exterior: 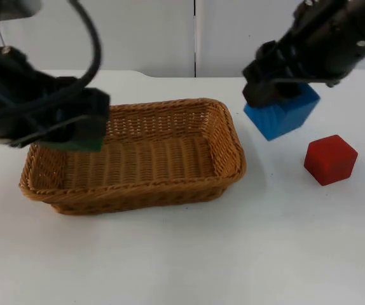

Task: Pick up one cube with each hand and place exactly two cubes into the same basket, leaving the remaining cube outside.

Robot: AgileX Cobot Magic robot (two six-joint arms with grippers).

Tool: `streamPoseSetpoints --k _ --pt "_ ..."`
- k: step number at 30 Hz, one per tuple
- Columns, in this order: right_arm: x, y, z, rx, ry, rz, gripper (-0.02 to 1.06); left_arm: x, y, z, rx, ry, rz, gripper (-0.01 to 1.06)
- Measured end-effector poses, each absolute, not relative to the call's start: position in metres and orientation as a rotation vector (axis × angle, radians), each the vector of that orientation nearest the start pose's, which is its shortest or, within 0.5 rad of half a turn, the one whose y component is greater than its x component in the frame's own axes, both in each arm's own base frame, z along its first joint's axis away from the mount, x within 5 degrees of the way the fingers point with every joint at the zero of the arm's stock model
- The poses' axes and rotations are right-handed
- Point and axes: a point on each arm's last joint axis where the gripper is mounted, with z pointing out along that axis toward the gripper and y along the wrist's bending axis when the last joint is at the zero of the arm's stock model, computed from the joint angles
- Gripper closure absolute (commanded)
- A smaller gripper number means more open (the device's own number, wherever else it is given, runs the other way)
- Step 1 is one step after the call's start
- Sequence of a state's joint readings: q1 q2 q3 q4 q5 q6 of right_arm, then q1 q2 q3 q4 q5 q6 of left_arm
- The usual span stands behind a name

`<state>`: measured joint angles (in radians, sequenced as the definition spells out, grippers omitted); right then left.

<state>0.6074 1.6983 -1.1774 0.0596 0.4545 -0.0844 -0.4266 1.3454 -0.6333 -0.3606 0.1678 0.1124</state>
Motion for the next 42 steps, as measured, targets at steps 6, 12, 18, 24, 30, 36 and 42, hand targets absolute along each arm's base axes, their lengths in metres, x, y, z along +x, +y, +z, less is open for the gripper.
streamPoseSetpoints --k 6,12,18,24,30,36,42 --pt "0.322 0.227 0.229 -0.804 2.378 0.275 1.05 0.264 -0.108 0.203 0.195 2.411 -0.347 1.05" --pt "0.339 0.242 0.215 -0.812 2.397 0.314 1.05 0.287 -0.097 0.195 0.151 2.432 -0.302 1.05" --pt "0.361 0.264 0.200 -0.862 2.385 0.366 1.05 0.318 -0.101 0.185 0.204 2.445 -0.269 1.05" --pt "0.376 0.274 0.183 -0.870 2.390 0.365 1.05 0.342 -0.109 0.164 0.244 2.481 -0.250 1.05" --pt "0.382 0.277 0.163 -0.858 2.386 0.357 1.05 0.364 -0.115 0.141 0.264 2.511 -0.236 1.05" --pt "0.386 0.280 0.141 -0.855 2.397 0.345 1.05 0.370 -0.116 0.123 0.261 2.525 -0.219 1.05" --pt "0.385 0.286 0.127 -0.866 2.397 0.343 1.05 0.372 -0.116 0.120 0.261 2.515 -0.209 1.05"
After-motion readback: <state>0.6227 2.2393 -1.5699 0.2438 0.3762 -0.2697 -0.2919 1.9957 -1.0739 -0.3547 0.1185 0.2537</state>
